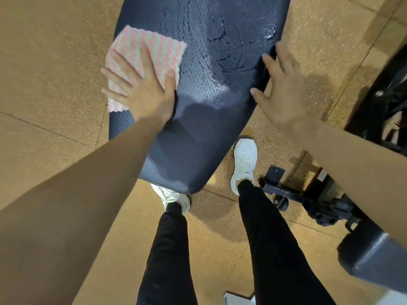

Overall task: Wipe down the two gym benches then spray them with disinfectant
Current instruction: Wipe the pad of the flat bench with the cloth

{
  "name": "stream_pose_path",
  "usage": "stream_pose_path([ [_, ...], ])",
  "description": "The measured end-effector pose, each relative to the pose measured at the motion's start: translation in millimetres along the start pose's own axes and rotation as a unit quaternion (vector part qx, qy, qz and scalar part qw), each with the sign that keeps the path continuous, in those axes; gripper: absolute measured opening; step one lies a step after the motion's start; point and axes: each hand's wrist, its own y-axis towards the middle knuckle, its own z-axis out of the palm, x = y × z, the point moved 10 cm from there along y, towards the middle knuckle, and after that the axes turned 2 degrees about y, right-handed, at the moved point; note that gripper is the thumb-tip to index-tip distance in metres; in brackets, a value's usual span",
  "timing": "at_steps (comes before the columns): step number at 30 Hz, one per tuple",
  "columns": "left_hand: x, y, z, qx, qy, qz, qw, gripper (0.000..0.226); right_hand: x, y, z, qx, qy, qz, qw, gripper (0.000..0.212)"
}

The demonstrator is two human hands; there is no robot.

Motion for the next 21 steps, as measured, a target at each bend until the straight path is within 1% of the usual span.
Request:
stream_pose_path([
  [2, -14.6, -6.7, 2.8, 0.008, 0.021, 0.007, 1.0, 0.081, -1.9, 3.9, 3.7, 0.011, 0.005, -0.011, 1.0, 0.074],
  [4, -40.7, -22.7, 6.9, 0.012, 0.046, 0.058, 0.997, 0.079, -2.2, 4.9, 4.2, 0.011, 0.006, -0.027, 1.0, 0.074],
  [8, -99.7, -77.0, 21.2, 0.037, 0.043, 0.161, 0.985, 0.075, -2.9, 13.0, -7.0, 0.0, -0.001, -0.049, 0.999, 0.073],
  [12, -129.0, -127.8, 36.5, 0.063, 0.054, 0.212, 0.974, 0.076, -3.8, 23.9, -18.1, -0.001, -0.015, -0.089, 0.996, 0.062],
  [15, -132.0, -138.7, 42.7, 0.083, 0.064, 0.225, 0.969, 0.077, -4.1, 25.7, -19.4, 0.02, -0.023, -0.113, 0.993, 0.058],
  [18, -124.0, -116.7, 40.4, 0.093, 0.086, 0.244, 0.961, 0.076, -0.5, 28.0, -23.2, 0.036, -0.034, -0.124, 0.991, 0.055],
  [19, -115.8, -100.2, 37.3, 0.093, 0.086, 0.224, 0.966, 0.075, 1.3, 28.7, -24.9, 0.037, -0.046, -0.129, 0.99, 0.055],
  [21, -92.8, -59.1, 27.0, 0.092, 0.074, 0.141, 0.983, 0.076, 5.3, 28.7, -27.7, 0.032, -0.078, -0.15, 0.985, 0.053],
])
